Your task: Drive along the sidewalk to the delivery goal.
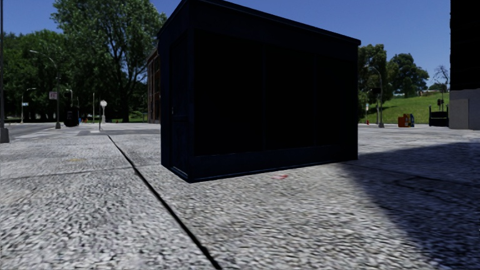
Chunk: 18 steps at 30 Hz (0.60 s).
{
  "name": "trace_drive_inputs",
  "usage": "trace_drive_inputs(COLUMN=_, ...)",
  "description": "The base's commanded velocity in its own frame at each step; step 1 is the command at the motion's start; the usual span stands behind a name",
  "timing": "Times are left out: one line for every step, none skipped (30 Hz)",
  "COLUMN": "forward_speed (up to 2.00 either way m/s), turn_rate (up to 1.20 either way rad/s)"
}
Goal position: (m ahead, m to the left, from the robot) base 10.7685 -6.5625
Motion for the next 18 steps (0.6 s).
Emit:
trace_drive_inputs(forward_speed=1.54, turn_rate=-0.56)
trace_drive_inputs(forward_speed=1.54, turn_rate=-0.56)
trace_drive_inputs(forward_speed=1.54, turn_rate=-0.56)
trace_drive_inputs(forward_speed=1.54, turn_rate=-0.56)
trace_drive_inputs(forward_speed=1.54, turn_rate=-0.56)
trace_drive_inputs(forward_speed=1.54, turn_rate=-0.56)
trace_drive_inputs(forward_speed=1.54, turn_rate=-0.56)
trace_drive_inputs(forward_speed=1.54, turn_rate=-0.56)
trace_drive_inputs(forward_speed=1.54, turn_rate=-0.56)
trace_drive_inputs(forward_speed=1.54, turn_rate=-0.56)
trace_drive_inputs(forward_speed=1.54, turn_rate=-0.56)
trace_drive_inputs(forward_speed=1.54, turn_rate=-0.56)
trace_drive_inputs(forward_speed=1.54, turn_rate=-0.56)
trace_drive_inputs(forward_speed=1.54, turn_rate=-0.56)
trace_drive_inputs(forward_speed=1.54, turn_rate=-0.56)
trace_drive_inputs(forward_speed=1.54, turn_rate=-0.56)
trace_drive_inputs(forward_speed=1.54, turn_rate=-0.57)
trace_drive_inputs(forward_speed=1.54, turn_rate=-0.58)
